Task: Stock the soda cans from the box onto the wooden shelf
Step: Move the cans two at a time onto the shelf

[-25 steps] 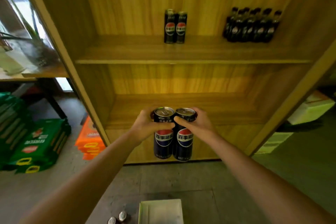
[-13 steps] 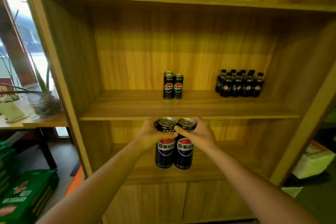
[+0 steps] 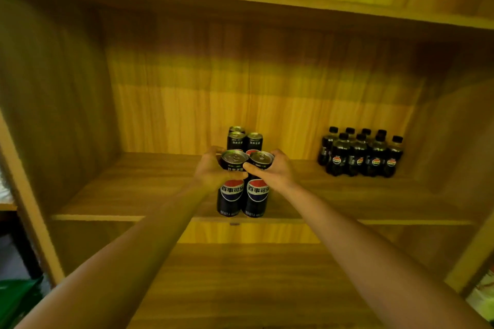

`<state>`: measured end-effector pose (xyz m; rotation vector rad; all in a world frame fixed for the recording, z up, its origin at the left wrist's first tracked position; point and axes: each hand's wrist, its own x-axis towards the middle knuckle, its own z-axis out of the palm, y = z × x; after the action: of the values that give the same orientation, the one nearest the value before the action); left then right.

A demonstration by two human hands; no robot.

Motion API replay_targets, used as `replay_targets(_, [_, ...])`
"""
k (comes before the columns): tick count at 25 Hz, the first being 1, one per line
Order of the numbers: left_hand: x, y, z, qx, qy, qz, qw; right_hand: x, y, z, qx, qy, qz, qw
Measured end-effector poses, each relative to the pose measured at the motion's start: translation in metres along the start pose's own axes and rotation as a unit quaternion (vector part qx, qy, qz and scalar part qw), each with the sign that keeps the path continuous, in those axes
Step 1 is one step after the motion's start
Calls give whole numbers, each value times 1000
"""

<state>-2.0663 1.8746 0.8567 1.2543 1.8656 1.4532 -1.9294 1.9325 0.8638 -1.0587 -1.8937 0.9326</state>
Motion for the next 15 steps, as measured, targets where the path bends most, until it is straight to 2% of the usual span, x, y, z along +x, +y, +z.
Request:
replay_targets(7, [88, -23, 42, -15, 66, -19, 998, 112, 49, 10, 11, -52, -35, 998])
replay_targets(15, [123, -39, 54, 11, 101, -30, 994, 157, 76, 28, 24, -68, -53, 996])
